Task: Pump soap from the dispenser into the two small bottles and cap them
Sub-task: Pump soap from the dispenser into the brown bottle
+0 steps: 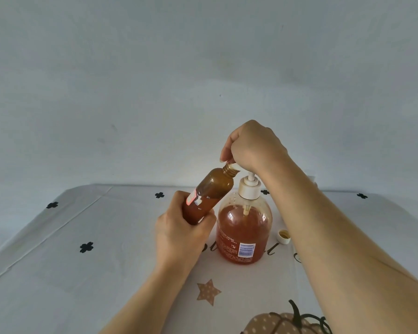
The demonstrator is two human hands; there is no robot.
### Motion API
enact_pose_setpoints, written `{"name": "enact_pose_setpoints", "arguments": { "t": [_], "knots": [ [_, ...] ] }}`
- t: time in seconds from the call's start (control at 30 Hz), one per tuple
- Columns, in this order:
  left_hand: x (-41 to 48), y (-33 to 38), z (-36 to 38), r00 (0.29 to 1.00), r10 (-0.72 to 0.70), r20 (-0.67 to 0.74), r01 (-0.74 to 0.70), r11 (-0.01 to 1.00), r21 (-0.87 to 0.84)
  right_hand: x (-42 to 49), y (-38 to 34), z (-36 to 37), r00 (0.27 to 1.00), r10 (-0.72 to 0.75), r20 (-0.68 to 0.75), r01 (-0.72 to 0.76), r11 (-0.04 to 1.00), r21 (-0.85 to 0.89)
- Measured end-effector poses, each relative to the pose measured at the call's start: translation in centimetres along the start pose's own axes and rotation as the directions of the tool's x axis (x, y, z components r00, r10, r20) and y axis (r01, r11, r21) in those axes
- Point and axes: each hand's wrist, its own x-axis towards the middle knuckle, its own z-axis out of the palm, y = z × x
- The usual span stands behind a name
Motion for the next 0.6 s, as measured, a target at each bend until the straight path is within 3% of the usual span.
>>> {"name": "enact_pose_setpoints", "arguments": {
  "t": [0.4, 0.6],
  "knots": [
    [-0.1, 0.2, -0.4, 0.995, -0.078, -0.057, 0.082, 0.995, 0.059, 0.1, 0.8, 1.3, 0.999, 0.019, 0.037, -0.019, 1.000, -0.001],
    [-0.5, 0.7, -0.4, 0.999, -0.015, -0.040, 0.017, 0.998, 0.068, 0.1, 0.3, 0.2, 1.000, 0.020, -0.004, -0.020, 0.998, 0.065]
  ]
}}
